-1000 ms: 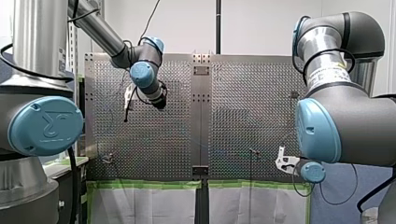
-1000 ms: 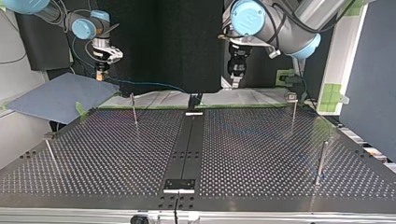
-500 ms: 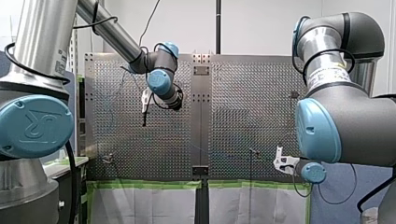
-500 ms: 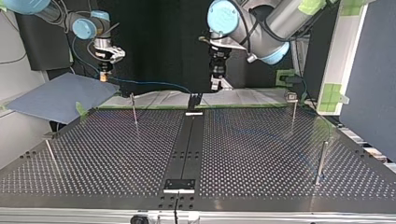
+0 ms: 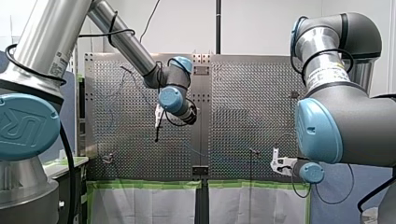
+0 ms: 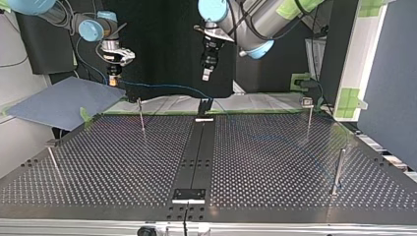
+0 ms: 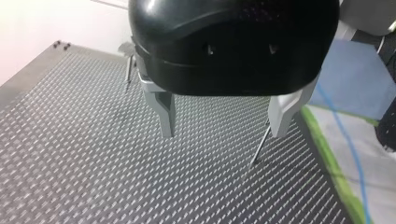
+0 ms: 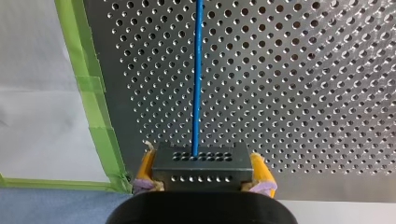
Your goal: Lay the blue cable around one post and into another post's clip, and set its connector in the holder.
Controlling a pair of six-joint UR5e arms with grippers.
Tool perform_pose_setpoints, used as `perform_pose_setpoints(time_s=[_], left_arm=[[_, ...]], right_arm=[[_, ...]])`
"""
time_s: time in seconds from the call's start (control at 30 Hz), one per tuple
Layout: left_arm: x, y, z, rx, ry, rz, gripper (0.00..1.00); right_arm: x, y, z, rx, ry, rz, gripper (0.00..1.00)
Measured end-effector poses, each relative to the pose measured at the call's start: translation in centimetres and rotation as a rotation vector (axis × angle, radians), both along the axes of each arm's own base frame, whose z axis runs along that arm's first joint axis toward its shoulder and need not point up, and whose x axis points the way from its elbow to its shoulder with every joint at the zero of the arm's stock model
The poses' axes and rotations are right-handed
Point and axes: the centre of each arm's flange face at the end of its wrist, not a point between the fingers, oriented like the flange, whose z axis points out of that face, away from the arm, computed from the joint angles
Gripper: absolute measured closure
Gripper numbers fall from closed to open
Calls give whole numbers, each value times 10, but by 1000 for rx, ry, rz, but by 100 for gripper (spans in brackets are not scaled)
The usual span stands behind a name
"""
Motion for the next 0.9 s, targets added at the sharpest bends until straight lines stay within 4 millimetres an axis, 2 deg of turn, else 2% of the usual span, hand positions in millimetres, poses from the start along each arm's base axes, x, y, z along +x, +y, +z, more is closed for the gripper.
perform_pose_setpoints(time_s=[0.23, 0.37, 0.67, 0.9], left_arm=[[-18, -22, -28, 4, -2, -45, 1], [-20, -26, -44, 10, -6, -33, 1], [-13, -30, -77, 12, -11, -15, 1], [8, -28, -102, 0, -19, 5, 1]], right_arm=[[-5, -2, 0, -6, 5, -10, 100], [-7, -3, 0, -8, 6, -14, 100], [-7, -3, 0, -6, 11, -13, 100], [-6, -2, 0, -3, 12, -9, 100]])
